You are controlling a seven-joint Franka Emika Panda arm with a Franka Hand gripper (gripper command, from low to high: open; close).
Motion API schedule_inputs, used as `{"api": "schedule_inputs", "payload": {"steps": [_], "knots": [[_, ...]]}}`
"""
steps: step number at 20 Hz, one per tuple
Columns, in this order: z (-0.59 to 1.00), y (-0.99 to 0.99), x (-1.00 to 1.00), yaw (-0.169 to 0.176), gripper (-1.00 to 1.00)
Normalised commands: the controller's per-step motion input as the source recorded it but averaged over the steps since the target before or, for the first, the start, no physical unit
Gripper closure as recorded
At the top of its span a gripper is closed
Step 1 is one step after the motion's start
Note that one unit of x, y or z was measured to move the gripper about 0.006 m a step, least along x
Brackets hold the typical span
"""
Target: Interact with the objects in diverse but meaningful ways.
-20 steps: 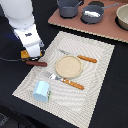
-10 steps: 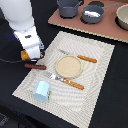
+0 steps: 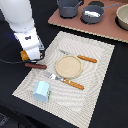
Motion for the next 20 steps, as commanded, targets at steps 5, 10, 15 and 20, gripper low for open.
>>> {"api": "schedule_inputs", "payload": {"steps": [5, 10, 15, 20], "knots": [[1.00, 0.42, 0.01, -0.016, 1.00], [1.00, 0.60, 0.28, -0.041, 1.00], [0.82, 0.72, 0.36, -0.015, 1.00], [0.64, 0.67, 0.60, -0.023, 1.00]]}}
